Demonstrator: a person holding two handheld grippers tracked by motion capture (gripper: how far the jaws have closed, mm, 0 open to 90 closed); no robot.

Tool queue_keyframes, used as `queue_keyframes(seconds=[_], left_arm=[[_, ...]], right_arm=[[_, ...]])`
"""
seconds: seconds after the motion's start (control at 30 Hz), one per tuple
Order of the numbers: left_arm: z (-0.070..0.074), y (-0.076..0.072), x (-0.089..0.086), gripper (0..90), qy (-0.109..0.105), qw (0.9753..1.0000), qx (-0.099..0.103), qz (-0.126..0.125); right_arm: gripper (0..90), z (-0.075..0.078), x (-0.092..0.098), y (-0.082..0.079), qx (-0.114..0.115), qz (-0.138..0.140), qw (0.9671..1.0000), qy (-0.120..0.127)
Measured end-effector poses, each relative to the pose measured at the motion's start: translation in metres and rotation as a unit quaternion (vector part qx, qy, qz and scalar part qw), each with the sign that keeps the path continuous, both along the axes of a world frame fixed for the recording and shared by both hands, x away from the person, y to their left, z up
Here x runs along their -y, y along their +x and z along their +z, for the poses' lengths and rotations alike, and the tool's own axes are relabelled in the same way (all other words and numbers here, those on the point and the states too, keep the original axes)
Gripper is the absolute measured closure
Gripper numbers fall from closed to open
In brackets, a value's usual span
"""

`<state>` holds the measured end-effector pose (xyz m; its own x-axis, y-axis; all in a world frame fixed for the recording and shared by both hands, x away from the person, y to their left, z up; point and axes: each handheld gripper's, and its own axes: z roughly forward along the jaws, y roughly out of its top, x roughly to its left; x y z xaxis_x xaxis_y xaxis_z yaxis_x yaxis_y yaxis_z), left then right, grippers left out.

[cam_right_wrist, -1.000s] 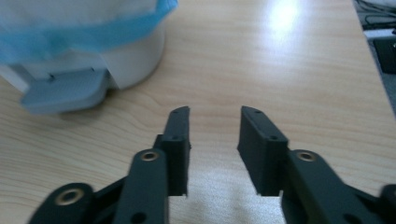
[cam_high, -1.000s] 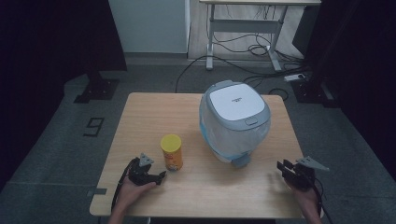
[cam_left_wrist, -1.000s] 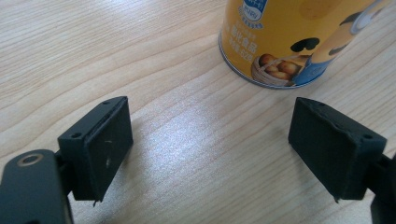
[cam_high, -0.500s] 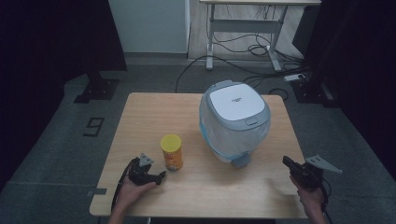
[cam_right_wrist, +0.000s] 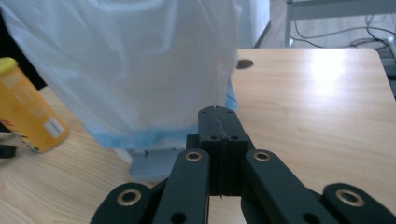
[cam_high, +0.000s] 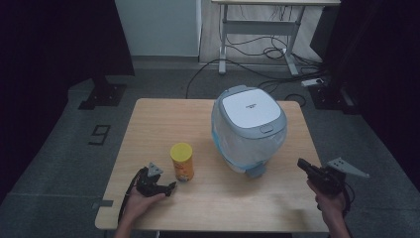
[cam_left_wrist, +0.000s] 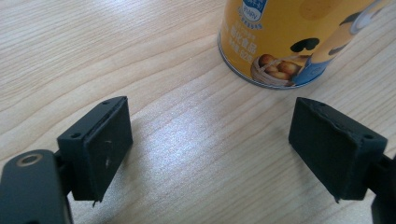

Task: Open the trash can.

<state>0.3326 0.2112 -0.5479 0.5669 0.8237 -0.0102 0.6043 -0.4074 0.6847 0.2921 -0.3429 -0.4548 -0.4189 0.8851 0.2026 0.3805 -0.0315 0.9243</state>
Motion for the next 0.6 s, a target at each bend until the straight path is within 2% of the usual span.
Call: queue_keyframes(seconds=[0.03,0.07,0.27,0.4,0.43,0.6], left_arm=[[0.0,0.0,0.0,13.4,0.0,1.0,0.0,0.0],[0.0,0.0,0.0,13.5,0.0,1.0,0.0,0.0],[0.0,0.0,0.0,13.5,-0.001,1.0,0.0,0.002],[0.0,0.0,0.0,13.6,-0.001,1.0,0.0,0.003],[0.0,0.0,0.0,13.6,-0.001,1.0,0.0,0.002],[0.0,0.0,0.0,13.5,-0.001,1.0,0.0,0.002]], right_arm=[[89.5,0.0,0.0,0.0,0.0,0.0,1.0,0.0],[89.5,0.008,-0.002,0.001,0.005,0.005,1.0,-0.004],[89.6,0.03,-0.006,0.005,0.024,0.017,0.9995,-0.009],[89.6,0.039,-0.008,0.008,0.029,0.025,0.9992,-0.005],[89.6,0.044,-0.01,0.01,0.032,0.034,0.9989,0.005],[89.5,0.059,-0.016,0.017,0.041,0.046,0.9981,0.001]])
